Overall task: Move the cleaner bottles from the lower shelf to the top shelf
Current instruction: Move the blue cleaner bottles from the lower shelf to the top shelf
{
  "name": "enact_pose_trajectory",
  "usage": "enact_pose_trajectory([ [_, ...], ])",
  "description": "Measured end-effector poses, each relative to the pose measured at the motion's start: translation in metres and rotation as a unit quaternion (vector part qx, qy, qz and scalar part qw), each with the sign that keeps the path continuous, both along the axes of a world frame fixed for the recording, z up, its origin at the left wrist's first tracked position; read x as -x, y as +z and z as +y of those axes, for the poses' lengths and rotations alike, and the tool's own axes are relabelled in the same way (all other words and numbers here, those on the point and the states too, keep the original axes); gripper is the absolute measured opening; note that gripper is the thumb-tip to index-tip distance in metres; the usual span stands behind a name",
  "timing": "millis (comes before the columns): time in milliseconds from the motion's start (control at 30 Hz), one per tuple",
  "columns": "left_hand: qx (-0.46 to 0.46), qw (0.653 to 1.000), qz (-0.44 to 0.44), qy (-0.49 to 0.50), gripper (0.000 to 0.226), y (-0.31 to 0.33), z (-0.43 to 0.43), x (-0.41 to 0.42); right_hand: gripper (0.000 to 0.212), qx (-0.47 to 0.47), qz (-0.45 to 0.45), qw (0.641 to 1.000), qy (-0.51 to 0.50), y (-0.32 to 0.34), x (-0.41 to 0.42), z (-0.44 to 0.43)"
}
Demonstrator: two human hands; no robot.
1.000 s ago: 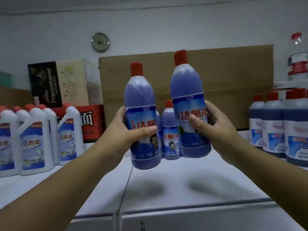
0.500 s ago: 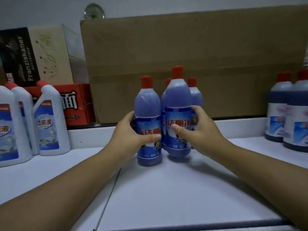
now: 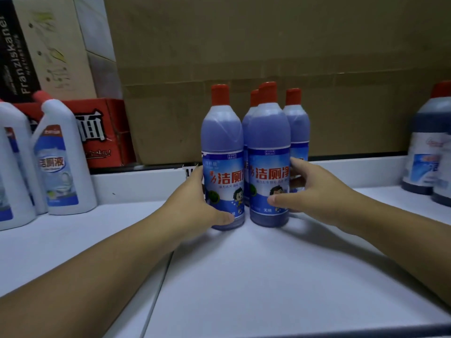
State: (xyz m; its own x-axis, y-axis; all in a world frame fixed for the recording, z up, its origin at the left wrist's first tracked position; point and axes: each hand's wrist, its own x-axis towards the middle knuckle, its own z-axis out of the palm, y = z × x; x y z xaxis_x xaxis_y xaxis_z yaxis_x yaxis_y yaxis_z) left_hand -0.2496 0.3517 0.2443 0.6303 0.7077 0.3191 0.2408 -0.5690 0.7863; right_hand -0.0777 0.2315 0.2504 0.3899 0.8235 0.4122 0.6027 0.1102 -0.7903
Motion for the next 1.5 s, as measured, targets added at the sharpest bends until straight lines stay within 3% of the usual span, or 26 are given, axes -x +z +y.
enact_pose_trajectory([
  [200, -0.023, 0.999, 0.009, 0.027, 0.085, -0.006, 0.009, -0.006, 0.05, 0.034, -0.029, 0.999, -0.022, -0.003, 0.001, 0.003],
  [633, -0.012, 0.999, 0.02, 0.035, 0.08, -0.003, -0.001, -0.008, 0.051, 0.04, -0.12, 0.991, -0.049, -0.009, -0.002, 0.002],
  [733, -0.02, 0.999, 0.027, 0.031, 0.089, 0.003, -0.004, -0.002, 0.055, -0.017, -0.129, 0.989, -0.068, -0.001, -0.003, -0.003],
  [867, -0.041, 0.993, -0.021, 0.111, 0.098, 0.02, -0.008, 0.012, 0.072, -0.076, -0.182, 0.962, -0.188, 0.018, 0.0, -0.015],
  [933, -0.094, 0.984, -0.092, 0.123, 0.089, 0.029, -0.019, 0.023, 0.063, -0.122, -0.201, 0.948, -0.216, 0.023, 0.005, -0.025],
  [1000, -0.188, 0.965, -0.162, 0.085, 0.067, 0.029, -0.047, 0.038, 0.047, -0.199, -0.225, 0.934, -0.196, 0.018, 0.018, -0.044],
  [1100, -0.322, 0.92, -0.208, -0.086, 0.033, 0.001, -0.11, 0.074, 0.024, -0.297, -0.283, 0.906, -0.108, -0.006, 0.054, -0.095],
  [1167, -0.38, 0.884, -0.184, -0.198, 0.017, -0.037, -0.142, 0.096, 0.019, -0.305, -0.353, 0.884, -0.019, -0.031, 0.074, -0.137],
  [1233, -0.376, 0.881, -0.146, -0.246, 0.013, -0.089, -0.155, 0.103, 0.028, -0.255, -0.435, 0.863, 0.039, -0.062, 0.08, -0.167],
  [1333, -0.22, 0.95, -0.078, -0.207, 0.019, -0.178, -0.144, 0.084, 0.028, -0.142, -0.438, 0.885, 0.063, -0.128, 0.069, -0.167],
  [1400, -0.039, 0.994, 0.04, -0.094, 0.027, -0.229, -0.119, 0.06, 0.028, 0.006, -0.368, 0.93, 0.01, -0.182, 0.054, -0.141],
  [1433, 0.025, 0.99, 0.131, -0.04, 0.025, -0.249, -0.106, 0.049, 0.03, 0.121, -0.307, 0.943, -0.027, -0.205, 0.046, -0.128],
  [1500, 0.146, 0.962, 0.229, 0.024, 0.015, -0.278, -0.088, 0.032, 0.033, 0.329, -0.197, 0.921, -0.071, -0.255, 0.03, -0.107],
])
